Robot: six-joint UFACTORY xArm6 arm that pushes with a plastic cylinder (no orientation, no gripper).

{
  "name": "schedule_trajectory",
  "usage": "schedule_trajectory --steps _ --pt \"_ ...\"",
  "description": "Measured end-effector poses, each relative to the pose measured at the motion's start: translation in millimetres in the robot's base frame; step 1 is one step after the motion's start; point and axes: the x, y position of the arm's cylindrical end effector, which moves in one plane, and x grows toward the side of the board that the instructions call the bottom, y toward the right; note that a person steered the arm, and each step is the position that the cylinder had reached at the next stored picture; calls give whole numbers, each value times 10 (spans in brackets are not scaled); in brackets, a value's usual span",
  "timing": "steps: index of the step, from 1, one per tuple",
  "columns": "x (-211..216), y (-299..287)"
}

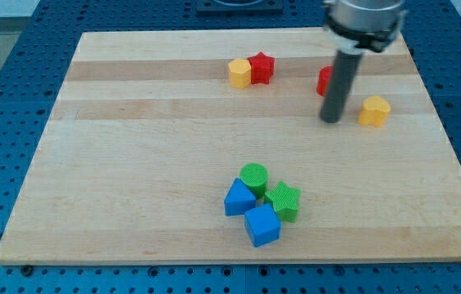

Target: Move the yellow hexagon closer to the red circle

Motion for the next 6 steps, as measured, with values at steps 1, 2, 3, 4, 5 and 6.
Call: schedule_trajectory --steps 1,2,3,4,5,6 --pt "-205 -1110" --pt "-602 -1930" --pt "-961 -1987" --pt "-1037 -1731" --pt "-977 -1316" --pt "-822 -933"
